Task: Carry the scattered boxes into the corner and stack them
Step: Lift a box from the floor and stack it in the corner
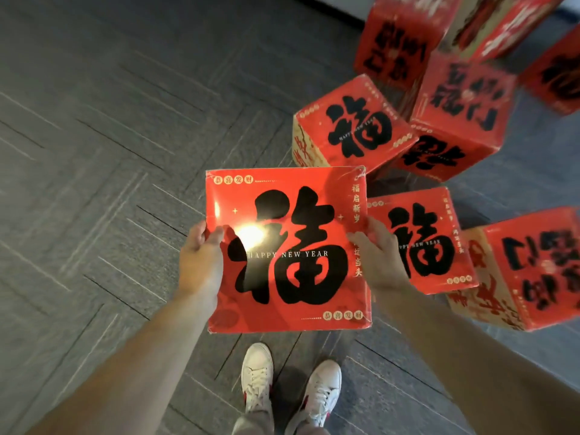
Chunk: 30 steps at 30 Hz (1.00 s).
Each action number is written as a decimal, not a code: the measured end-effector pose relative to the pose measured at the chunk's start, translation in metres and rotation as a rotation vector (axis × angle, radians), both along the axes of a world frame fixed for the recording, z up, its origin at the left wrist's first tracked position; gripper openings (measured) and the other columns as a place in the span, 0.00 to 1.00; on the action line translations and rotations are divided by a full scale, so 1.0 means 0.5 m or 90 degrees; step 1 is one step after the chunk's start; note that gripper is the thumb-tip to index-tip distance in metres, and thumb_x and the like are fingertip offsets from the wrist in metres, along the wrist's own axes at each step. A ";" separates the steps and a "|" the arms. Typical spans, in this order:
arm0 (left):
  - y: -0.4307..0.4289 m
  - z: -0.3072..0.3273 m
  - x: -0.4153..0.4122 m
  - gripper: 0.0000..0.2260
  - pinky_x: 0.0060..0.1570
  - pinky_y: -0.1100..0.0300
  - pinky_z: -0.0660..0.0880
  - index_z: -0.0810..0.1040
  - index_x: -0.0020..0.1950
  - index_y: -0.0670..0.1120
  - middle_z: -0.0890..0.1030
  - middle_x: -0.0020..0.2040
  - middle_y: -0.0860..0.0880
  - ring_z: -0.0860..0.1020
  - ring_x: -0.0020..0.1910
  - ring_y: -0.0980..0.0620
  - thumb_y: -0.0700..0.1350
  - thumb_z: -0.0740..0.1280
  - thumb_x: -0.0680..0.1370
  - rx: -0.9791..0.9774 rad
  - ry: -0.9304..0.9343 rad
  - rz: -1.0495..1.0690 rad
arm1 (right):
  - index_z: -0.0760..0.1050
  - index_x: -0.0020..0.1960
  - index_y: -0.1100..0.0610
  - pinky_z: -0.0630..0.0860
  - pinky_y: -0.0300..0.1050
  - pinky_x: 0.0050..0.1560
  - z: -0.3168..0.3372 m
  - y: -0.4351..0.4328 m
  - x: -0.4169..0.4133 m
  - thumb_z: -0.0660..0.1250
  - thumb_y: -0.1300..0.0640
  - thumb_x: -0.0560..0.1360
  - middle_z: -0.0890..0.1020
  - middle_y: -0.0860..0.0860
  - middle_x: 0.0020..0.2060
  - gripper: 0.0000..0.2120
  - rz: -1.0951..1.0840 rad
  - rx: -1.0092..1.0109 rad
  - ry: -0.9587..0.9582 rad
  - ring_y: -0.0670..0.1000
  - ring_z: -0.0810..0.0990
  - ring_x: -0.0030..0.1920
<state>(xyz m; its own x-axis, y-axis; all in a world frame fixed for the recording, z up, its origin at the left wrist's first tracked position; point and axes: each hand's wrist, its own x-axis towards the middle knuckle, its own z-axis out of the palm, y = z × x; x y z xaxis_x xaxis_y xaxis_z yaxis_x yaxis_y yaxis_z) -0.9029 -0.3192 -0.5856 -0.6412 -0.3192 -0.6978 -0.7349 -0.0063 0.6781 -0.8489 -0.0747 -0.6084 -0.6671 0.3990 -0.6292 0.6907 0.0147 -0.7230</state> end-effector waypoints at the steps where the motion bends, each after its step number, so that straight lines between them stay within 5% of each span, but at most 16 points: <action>1: 0.002 0.069 -0.024 0.16 0.74 0.44 0.67 0.75 0.72 0.58 0.78 0.67 0.56 0.74 0.70 0.50 0.49 0.66 0.84 0.009 0.027 0.004 | 0.78 0.59 0.36 0.77 0.61 0.66 0.070 -0.001 -0.022 0.67 0.36 0.64 0.81 0.54 0.62 0.23 -0.015 -0.013 0.016 0.56 0.82 0.60; 5: 0.001 0.365 -0.107 0.11 0.69 0.46 0.75 0.81 0.51 0.59 0.85 0.54 0.55 0.82 0.59 0.50 0.42 0.65 0.84 0.025 0.161 -0.015 | 0.75 0.61 0.37 0.77 0.64 0.67 0.385 -0.010 -0.094 0.67 0.43 0.71 0.85 0.49 0.56 0.18 -0.027 -0.034 0.120 0.57 0.84 0.58; 8: -0.014 0.585 -0.148 0.13 0.67 0.48 0.76 0.81 0.57 0.59 0.86 0.56 0.56 0.82 0.56 0.52 0.40 0.64 0.84 0.023 0.271 -0.020 | 0.71 0.70 0.42 0.78 0.59 0.66 0.614 -0.019 -0.138 0.65 0.52 0.81 0.84 0.50 0.58 0.18 -0.032 -0.056 0.208 0.54 0.84 0.58; 12: -0.047 0.865 -0.176 0.17 0.54 0.60 0.77 0.79 0.62 0.57 0.86 0.53 0.59 0.83 0.52 0.58 0.36 0.64 0.82 0.013 0.424 -0.013 | 0.67 0.70 0.47 0.79 0.51 0.62 0.903 -0.056 -0.188 0.64 0.55 0.83 0.83 0.54 0.61 0.17 -0.016 -0.063 0.330 0.56 0.82 0.62; 16: -0.114 1.102 -0.182 0.18 0.57 0.60 0.77 0.77 0.65 0.58 0.85 0.60 0.55 0.83 0.55 0.59 0.36 0.64 0.83 0.008 0.561 0.011 | 0.63 0.76 0.50 0.78 0.43 0.51 1.136 -0.128 -0.233 0.63 0.56 0.84 0.81 0.50 0.61 0.23 0.026 -0.070 0.443 0.48 0.83 0.57; 22: -0.265 1.351 -0.175 0.18 0.58 0.54 0.77 0.73 0.65 0.61 0.85 0.60 0.51 0.83 0.52 0.53 0.39 0.64 0.84 -0.023 0.712 0.086 | 0.71 0.68 0.50 0.80 0.51 0.59 1.381 -0.275 -0.301 0.63 0.53 0.83 0.83 0.50 0.59 0.13 0.111 -0.073 0.564 0.50 0.84 0.57; 27: -0.410 1.456 -0.186 0.18 0.54 0.51 0.79 0.73 0.68 0.60 0.87 0.54 0.52 0.83 0.47 0.55 0.40 0.65 0.83 -0.042 0.792 0.153 | 0.71 0.72 0.52 0.80 0.52 0.59 1.501 -0.420 -0.351 0.64 0.51 0.83 0.84 0.49 0.59 0.18 0.156 -0.081 0.653 0.50 0.84 0.58; 30: -0.499 1.483 -0.199 0.18 0.49 0.58 0.79 0.71 0.69 0.59 0.86 0.56 0.52 0.83 0.45 0.59 0.41 0.64 0.84 -0.076 0.815 0.175 | 0.71 0.71 0.51 0.81 0.54 0.61 1.524 -0.519 -0.387 0.65 0.50 0.80 0.84 0.47 0.57 0.20 0.170 -0.097 0.676 0.49 0.85 0.57</action>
